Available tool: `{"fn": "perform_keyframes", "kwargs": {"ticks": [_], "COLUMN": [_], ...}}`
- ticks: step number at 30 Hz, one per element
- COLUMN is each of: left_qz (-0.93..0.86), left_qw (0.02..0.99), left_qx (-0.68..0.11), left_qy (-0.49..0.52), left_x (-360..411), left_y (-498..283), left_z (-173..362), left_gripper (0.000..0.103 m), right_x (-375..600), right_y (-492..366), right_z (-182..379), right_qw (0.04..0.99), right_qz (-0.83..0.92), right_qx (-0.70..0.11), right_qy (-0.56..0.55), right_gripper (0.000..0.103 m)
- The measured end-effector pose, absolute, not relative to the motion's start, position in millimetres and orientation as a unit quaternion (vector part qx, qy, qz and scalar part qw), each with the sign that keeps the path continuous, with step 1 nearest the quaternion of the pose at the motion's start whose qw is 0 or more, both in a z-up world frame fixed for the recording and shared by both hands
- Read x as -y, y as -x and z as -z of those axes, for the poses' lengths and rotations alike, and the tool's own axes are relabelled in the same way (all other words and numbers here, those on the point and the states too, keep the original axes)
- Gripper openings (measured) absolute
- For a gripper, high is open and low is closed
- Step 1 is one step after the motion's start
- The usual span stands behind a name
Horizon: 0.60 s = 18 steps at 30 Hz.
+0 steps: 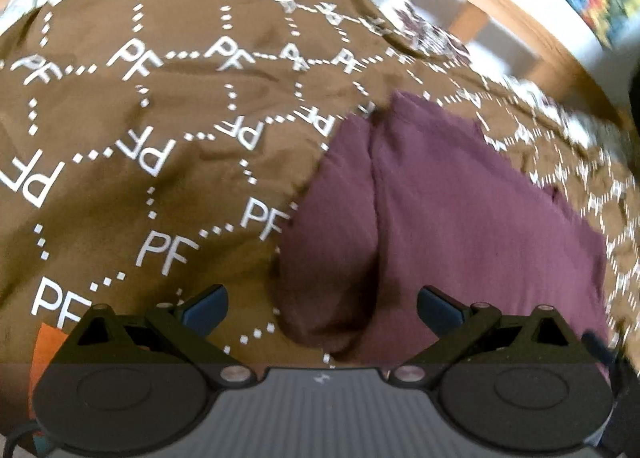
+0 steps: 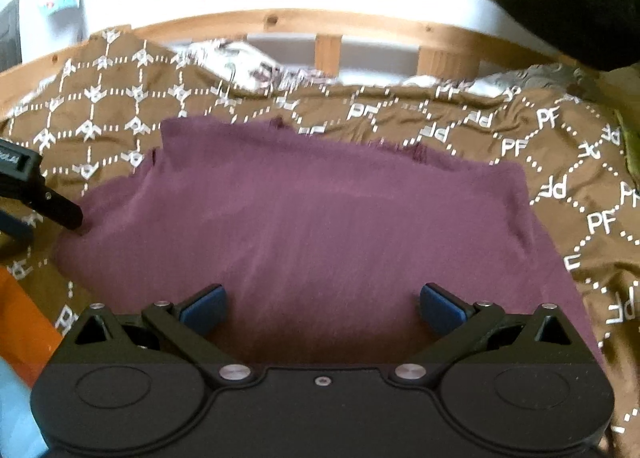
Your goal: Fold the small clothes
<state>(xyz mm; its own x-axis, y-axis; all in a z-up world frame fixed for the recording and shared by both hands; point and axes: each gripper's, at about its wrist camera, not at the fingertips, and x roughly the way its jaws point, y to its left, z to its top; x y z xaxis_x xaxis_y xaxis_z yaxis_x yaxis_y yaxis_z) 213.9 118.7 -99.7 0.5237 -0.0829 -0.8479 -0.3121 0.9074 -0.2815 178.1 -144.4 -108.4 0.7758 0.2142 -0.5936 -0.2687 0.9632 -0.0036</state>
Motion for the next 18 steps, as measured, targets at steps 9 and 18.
{"fn": "perform_keyframes", "kwargs": {"ticks": [9, 18], "left_qz": [-0.053, -0.01], "left_qw": [0.847, 0.826], "left_qx": [-0.494, -0.533], "left_qy": [0.189, 0.182], "left_x": [-114.3, -105.0], "left_y": [-253.7, -261.4], "left_z": [114.2, 130.1], "left_gripper": [0.102, 0.102], "right_x": [155.2, 154.7], "right_y": [-197.2, -198.9], "right_z": [120.8, 124.3], "right_qw": [0.933, 0.93], "right_qz": [-0.089, -0.091], "right_qx": [-0.348, -0.356], "right_qy": [0.022, 0.029], "right_gripper": [0.102, 0.102]}}
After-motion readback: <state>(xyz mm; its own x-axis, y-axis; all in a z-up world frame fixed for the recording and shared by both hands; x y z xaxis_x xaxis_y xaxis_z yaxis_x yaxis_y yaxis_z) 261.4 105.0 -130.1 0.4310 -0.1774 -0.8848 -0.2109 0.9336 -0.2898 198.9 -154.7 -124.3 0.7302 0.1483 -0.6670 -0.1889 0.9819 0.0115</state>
